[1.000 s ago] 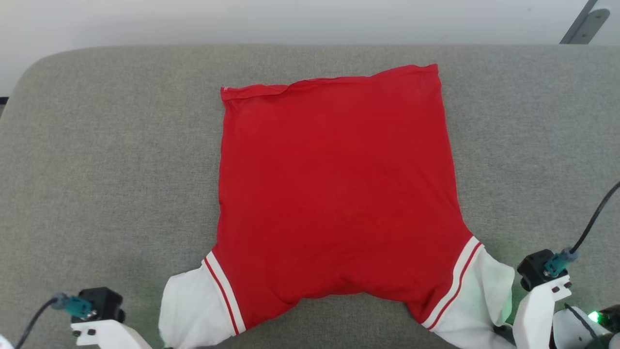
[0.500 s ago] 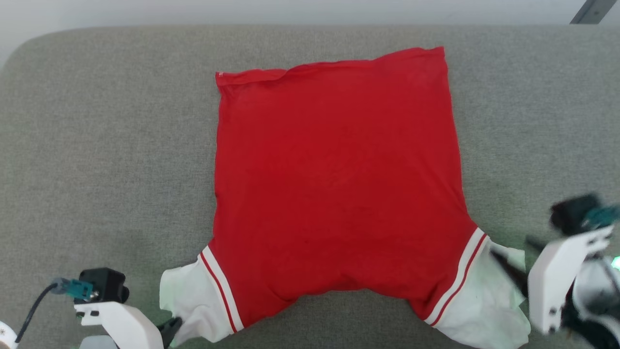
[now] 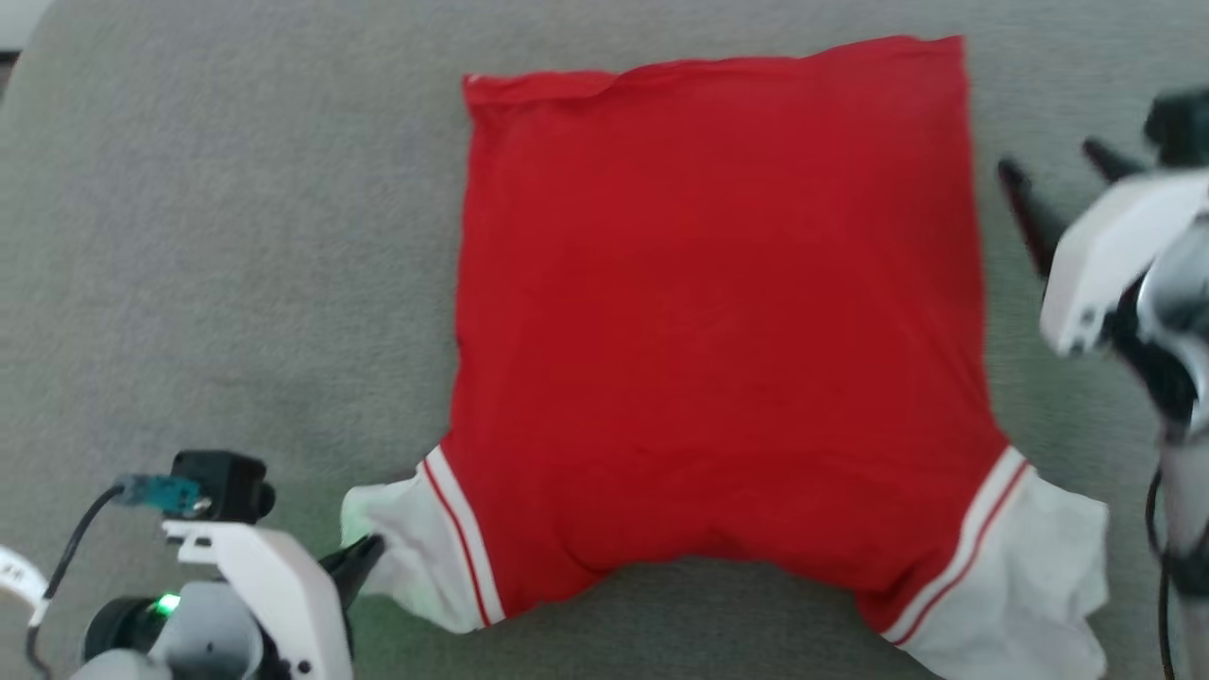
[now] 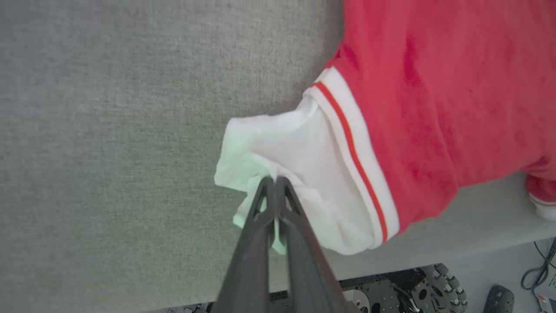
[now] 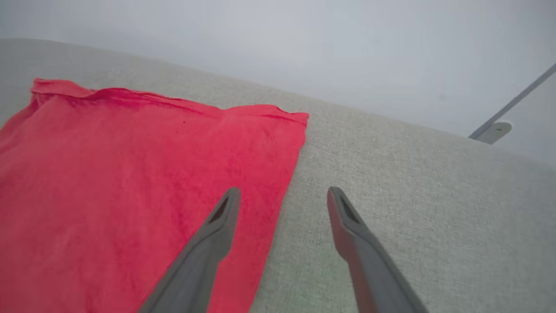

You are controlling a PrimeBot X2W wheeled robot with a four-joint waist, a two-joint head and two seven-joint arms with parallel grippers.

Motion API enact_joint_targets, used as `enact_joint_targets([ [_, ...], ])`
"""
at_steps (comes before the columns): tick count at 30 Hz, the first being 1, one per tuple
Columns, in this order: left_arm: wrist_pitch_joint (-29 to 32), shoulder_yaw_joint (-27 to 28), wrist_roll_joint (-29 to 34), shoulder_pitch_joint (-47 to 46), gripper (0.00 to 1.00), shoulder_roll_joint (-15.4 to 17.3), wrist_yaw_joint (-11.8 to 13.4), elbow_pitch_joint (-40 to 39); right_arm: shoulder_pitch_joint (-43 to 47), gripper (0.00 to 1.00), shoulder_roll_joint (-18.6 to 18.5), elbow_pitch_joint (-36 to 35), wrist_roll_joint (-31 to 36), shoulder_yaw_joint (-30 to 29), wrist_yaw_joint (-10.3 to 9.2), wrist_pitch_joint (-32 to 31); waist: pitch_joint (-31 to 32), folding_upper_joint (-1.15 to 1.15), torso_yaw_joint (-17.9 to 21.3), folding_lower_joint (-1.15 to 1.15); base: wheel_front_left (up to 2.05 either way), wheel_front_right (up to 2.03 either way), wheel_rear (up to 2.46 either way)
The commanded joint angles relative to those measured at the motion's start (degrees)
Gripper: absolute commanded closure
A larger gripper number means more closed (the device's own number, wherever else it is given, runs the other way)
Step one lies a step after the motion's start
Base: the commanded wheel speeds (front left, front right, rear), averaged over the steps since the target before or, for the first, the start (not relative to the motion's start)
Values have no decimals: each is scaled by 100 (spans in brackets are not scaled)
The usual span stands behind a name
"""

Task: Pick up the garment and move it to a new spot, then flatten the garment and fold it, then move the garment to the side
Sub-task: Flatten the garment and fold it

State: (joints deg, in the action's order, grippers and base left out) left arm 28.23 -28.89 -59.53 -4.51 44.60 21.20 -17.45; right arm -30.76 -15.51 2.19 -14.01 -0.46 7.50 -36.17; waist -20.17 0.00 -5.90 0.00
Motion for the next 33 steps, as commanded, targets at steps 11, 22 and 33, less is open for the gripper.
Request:
enact_joint_targets([
  [11, 80, -366, 171, -764, 100, -504, -450, 386, -2118, 0, -449, 2931, 356, -105, -2, -288, -648, 0, -908, 0, 0, 0, 0],
  [22, 21, -599, 166, -1191, 100, -943, -824, 936, -2660, 0, -532, 5090, 401, -47, -1, -1654, -931, 0, -1408, 0, 0, 0, 0],
  [33, -111, -446, 79, -1131, 100, -891, -803, 1131, -2265, 100, -757, 4925, -74, 854, 1, -1685, -728, 0, -1085, 0, 0, 0, 0],
])
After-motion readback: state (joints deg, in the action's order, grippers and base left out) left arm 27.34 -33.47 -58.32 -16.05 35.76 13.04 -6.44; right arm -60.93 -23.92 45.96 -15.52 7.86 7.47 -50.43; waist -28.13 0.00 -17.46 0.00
